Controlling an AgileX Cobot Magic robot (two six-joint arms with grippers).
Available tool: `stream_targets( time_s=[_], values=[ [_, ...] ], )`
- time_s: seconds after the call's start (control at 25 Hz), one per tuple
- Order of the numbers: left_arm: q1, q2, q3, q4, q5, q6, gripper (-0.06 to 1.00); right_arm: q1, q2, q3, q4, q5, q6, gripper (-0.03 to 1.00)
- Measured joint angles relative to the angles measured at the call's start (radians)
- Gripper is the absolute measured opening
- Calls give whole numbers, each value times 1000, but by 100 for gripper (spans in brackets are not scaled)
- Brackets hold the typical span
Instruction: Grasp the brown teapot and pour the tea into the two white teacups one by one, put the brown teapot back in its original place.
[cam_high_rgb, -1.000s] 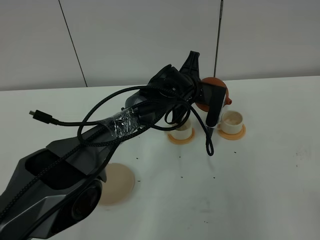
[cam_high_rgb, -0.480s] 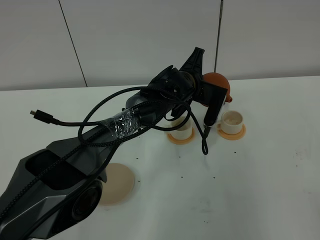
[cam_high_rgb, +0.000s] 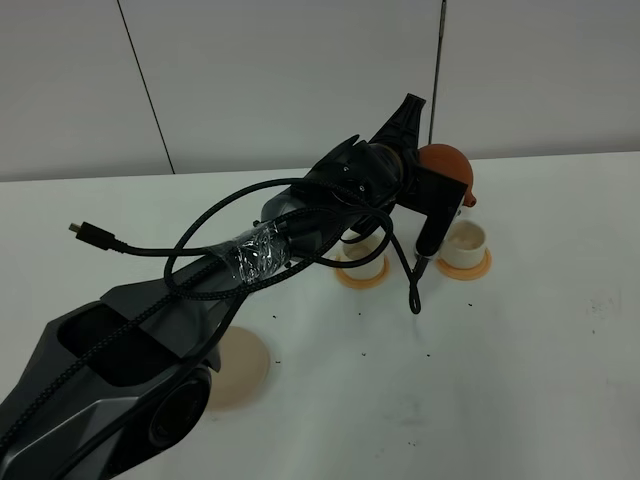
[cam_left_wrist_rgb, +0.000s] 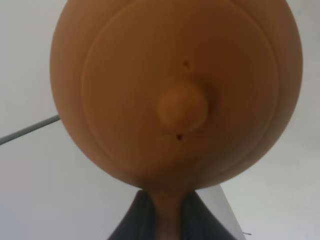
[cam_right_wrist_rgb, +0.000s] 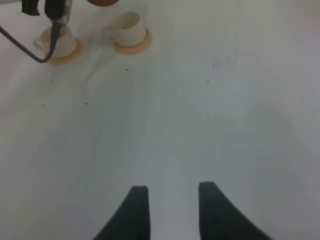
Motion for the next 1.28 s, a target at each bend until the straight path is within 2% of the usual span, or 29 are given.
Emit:
stream_targets(
  time_s=[0.32,0.96,1.28],
  values=[
    [-4,0,0,48,4,5,18,0,0,0,0,0,0,24],
    [-4,11,0,58,4,67,18,0,0,0,0,0,0,24],
    [-5,40,0,104,0,74,18,0,0,0,0,0,0,24]
  ],
)
